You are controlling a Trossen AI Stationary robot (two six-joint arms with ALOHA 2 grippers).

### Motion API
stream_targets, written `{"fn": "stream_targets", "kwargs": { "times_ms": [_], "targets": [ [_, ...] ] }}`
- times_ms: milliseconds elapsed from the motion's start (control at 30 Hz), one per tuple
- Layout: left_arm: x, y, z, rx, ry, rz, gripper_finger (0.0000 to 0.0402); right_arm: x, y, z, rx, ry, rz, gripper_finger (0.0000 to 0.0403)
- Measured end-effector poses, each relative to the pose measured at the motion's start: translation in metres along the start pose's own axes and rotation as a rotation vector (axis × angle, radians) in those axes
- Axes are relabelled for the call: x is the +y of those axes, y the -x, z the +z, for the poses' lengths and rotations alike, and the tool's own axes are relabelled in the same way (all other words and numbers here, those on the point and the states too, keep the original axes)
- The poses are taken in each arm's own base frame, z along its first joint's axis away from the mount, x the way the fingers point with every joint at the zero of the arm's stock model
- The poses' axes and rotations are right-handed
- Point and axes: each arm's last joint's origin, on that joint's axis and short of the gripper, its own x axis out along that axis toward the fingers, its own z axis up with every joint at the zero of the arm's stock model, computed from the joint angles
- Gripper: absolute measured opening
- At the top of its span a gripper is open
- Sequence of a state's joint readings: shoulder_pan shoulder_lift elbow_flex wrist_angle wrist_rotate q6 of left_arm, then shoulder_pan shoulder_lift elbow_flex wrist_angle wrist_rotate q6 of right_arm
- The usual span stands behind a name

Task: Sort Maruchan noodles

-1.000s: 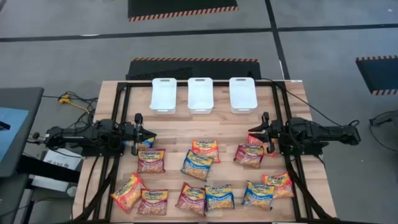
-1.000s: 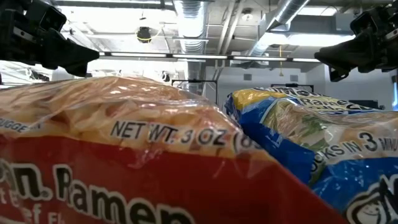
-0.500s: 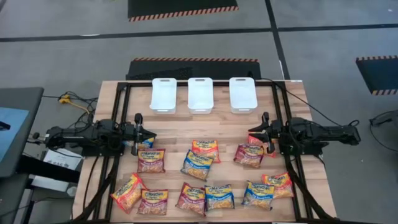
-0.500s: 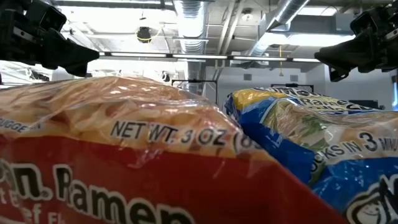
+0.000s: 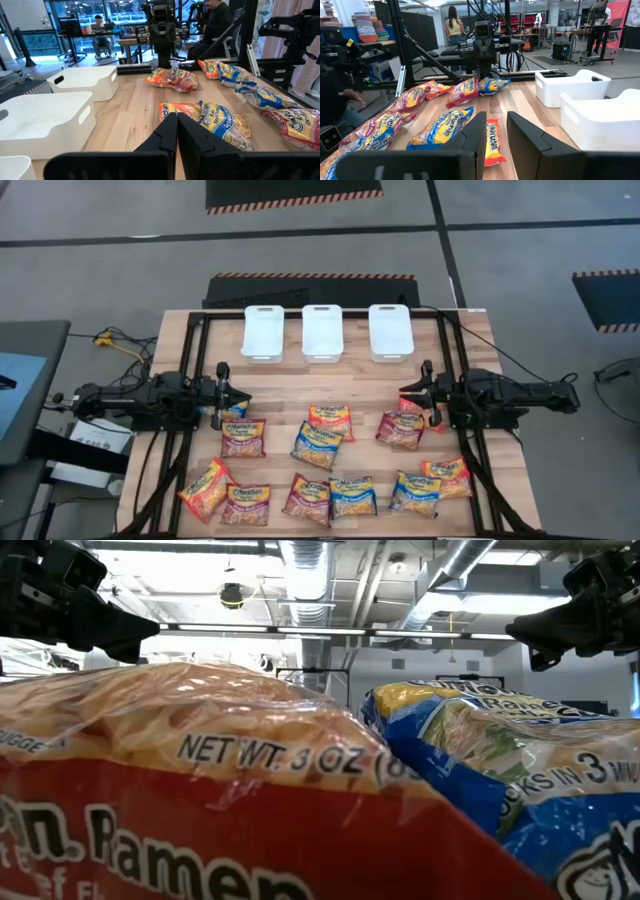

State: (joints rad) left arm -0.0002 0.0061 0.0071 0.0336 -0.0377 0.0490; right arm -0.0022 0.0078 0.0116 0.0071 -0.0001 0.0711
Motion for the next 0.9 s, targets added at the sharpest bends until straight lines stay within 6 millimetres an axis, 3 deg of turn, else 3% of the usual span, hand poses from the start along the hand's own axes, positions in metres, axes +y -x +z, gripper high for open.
{"fn": "stream_targets", "kwargs": {
  "times_ms": [900],
  "targets": [
    [0.0000,0.0000,-0.0001,0.000,0.000,0.000,0.0000,-0.0019,0.0000,0.0000,-0.001,0.079,-0.035,0.0104]
  ]
}}
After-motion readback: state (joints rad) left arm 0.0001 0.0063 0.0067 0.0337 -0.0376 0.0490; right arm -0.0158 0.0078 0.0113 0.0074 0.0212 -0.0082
